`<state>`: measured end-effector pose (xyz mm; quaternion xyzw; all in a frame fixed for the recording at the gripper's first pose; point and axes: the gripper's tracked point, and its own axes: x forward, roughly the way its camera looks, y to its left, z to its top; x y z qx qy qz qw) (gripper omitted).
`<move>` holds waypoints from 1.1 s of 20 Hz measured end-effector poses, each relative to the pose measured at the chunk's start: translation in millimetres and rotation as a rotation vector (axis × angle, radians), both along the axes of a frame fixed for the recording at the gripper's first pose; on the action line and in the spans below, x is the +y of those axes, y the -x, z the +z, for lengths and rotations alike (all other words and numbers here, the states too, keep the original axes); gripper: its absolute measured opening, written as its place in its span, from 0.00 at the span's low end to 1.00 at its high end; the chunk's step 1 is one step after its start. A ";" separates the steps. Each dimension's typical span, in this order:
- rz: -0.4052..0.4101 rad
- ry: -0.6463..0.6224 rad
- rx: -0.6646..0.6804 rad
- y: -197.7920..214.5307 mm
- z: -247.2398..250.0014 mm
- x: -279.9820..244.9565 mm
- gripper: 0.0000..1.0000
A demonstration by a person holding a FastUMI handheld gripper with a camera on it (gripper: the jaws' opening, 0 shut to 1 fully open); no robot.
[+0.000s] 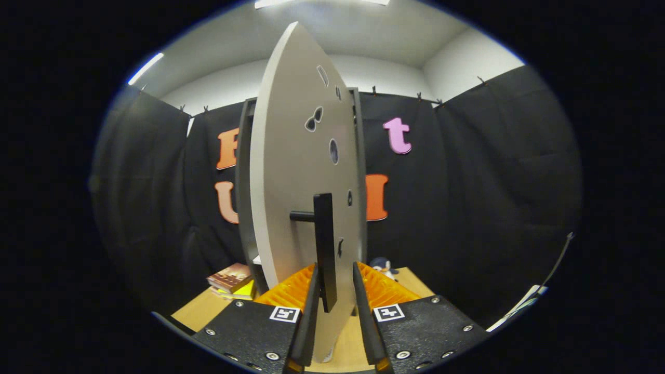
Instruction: Open the shoe cabinet door, grab the shoes and put them into the shoe cabinet, then close the shoe cabinet door.
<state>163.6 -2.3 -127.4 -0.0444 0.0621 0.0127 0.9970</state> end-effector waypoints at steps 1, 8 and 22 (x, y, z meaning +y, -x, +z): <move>-0.038 0.034 -0.013 -4.6 0.4 -12.1 0.38; -0.099 -0.101 -0.033 -3.3 2.3 -82.1 0.22; -0.172 -0.019 -0.127 67.0 47.6 -42.8 0.35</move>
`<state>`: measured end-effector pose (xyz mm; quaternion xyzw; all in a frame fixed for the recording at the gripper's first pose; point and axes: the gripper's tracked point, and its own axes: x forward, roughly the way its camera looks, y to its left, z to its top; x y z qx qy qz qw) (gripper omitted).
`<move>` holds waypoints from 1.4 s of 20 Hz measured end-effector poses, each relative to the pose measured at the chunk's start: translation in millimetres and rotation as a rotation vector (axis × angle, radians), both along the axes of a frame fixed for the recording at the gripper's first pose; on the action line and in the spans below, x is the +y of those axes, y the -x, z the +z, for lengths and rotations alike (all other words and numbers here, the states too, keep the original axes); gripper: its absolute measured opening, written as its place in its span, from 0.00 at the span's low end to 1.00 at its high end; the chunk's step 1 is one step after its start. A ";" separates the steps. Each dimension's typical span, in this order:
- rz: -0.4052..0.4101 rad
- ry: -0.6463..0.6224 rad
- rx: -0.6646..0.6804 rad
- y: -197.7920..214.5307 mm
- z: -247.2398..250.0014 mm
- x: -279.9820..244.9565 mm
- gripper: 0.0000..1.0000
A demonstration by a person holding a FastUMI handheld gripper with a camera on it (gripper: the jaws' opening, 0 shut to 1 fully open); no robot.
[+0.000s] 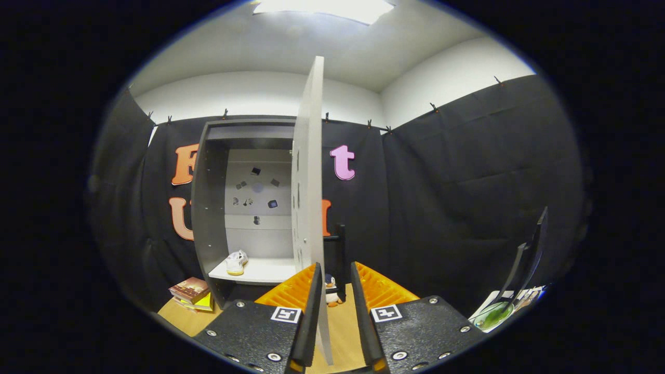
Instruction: Open the shoe cabinet door, grab the shoes and put them into the shoe cabinet, then close the shoe cabinet door.
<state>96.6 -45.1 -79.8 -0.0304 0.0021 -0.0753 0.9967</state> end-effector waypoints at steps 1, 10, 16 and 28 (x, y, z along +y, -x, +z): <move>0.014 0.005 -0.012 4.7 0.7 11.7 0.36; 0.174 -0.056 0.099 -13.7 -86.3 98.9 0.49; 0.253 -0.074 0.258 -51.2 -185.8 139.6 0.55; 0.246 -0.109 0.666 -86.9 -431.1 161.7 0.66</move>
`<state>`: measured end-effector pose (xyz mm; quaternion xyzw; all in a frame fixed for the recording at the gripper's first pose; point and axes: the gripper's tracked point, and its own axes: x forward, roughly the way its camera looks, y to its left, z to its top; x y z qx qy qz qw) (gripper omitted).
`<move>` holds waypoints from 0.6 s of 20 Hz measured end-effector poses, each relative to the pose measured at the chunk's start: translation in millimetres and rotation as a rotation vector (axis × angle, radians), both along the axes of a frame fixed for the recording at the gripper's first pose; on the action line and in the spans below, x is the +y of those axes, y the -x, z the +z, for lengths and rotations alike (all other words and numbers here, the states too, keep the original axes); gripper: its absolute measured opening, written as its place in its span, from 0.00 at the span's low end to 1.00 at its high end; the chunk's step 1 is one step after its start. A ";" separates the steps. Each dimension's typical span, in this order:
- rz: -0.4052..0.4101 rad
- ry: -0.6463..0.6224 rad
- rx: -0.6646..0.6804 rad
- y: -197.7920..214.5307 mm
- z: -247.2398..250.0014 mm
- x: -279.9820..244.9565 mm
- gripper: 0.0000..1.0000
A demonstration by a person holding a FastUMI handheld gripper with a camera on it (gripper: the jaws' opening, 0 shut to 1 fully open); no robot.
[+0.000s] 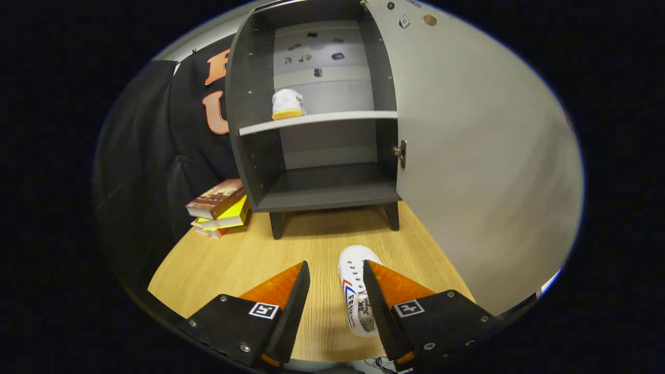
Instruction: Open the shoe cabinet door, grab the shoes and put them into the shoe cabinet, then close the shoe cabinet door.
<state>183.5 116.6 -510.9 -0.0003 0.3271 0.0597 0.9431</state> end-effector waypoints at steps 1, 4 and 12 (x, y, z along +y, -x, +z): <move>-0.001 0.004 0.031 1.4 -17.9 0.0 0.66; 0.004 0.001 0.113 2.4 -59.7 2.6 0.66; -0.039 0.084 0.199 -9.9 -113.0 -11.4 0.57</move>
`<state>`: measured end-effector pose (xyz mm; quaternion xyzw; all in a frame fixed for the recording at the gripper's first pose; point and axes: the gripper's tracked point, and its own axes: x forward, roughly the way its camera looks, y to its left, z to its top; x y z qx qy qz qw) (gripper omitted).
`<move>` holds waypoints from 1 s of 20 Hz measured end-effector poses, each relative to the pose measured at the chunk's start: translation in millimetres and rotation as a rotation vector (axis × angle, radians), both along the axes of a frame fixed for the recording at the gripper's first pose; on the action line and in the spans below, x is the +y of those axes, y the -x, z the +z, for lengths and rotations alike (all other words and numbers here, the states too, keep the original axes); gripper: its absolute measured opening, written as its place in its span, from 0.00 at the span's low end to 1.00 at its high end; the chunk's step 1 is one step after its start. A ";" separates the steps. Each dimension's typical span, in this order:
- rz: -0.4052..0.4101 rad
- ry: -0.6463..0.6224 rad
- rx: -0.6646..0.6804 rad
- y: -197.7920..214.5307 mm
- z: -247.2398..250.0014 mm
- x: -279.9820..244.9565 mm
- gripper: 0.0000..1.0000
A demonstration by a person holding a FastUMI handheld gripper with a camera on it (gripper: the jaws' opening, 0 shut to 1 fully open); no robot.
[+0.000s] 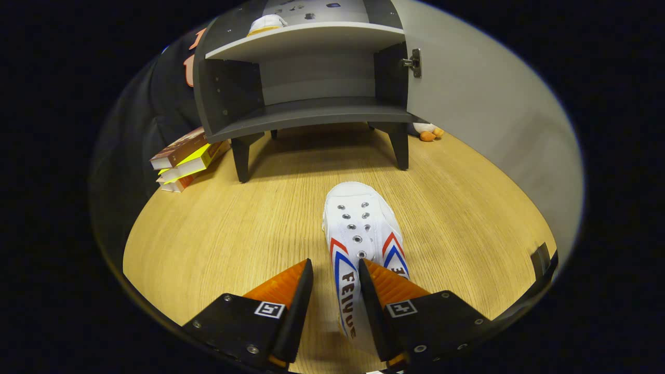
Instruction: Open the shoe cabinet door, grab the shoes and put them into the shoe cabinet, then close the shoe cabinet door.
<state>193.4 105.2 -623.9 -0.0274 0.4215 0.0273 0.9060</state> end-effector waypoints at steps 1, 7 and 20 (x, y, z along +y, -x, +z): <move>0.001 0.012 -0.002 -1.4 -0.7 -3.6 0.46; -0.012 -0.011 -0.035 -4.2 7.3 3.2 0.00; 0.076 -0.034 -0.193 -24.1 140.2 35.4 0.00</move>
